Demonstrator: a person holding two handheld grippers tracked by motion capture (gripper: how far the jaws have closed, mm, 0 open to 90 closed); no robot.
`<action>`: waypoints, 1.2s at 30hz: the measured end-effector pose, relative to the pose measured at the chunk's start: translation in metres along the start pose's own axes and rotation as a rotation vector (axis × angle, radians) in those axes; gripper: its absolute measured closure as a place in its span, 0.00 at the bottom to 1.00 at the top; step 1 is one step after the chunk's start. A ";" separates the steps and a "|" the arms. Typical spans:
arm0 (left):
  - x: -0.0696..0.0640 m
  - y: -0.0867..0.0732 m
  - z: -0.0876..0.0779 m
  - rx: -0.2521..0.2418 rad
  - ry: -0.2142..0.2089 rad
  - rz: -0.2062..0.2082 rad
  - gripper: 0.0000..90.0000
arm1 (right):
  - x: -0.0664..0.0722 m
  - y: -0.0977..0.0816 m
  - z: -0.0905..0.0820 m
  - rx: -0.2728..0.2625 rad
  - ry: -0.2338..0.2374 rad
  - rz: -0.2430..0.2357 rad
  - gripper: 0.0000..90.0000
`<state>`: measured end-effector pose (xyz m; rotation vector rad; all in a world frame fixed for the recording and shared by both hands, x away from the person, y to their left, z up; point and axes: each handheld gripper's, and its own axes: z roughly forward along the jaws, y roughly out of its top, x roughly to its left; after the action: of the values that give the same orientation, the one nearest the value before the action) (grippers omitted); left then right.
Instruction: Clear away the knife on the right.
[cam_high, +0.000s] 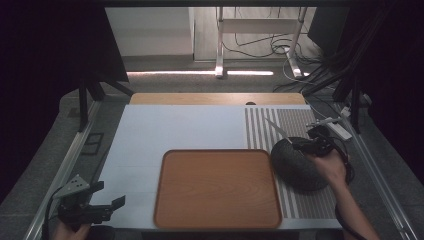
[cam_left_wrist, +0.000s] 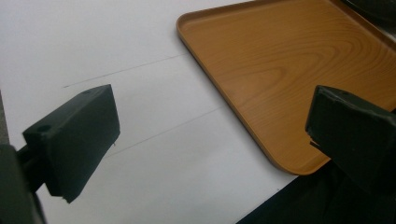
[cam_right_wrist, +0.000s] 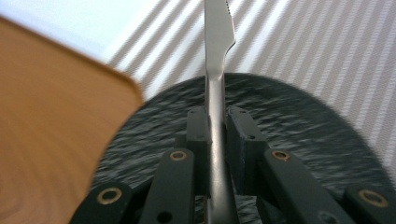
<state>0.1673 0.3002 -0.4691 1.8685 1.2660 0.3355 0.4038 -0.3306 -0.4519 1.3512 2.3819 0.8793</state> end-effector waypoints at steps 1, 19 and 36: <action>0.000 0.000 0.000 0.001 0.000 0.000 0.03 | 0.005 -0.002 0.000 0.002 0.012 -0.005 0.89; -0.001 0.000 0.000 0.005 0.002 0.005 0.03 | 0.107 -0.027 0.007 0.071 0.181 -0.194 0.89; -0.001 0.001 0.001 0.012 0.006 0.007 0.03 | 0.155 -0.030 0.033 0.277 0.224 -0.320 0.77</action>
<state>0.1679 0.2988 -0.4690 1.8834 1.2683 0.3379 0.3172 -0.1990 -0.4858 0.9508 2.8743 0.6577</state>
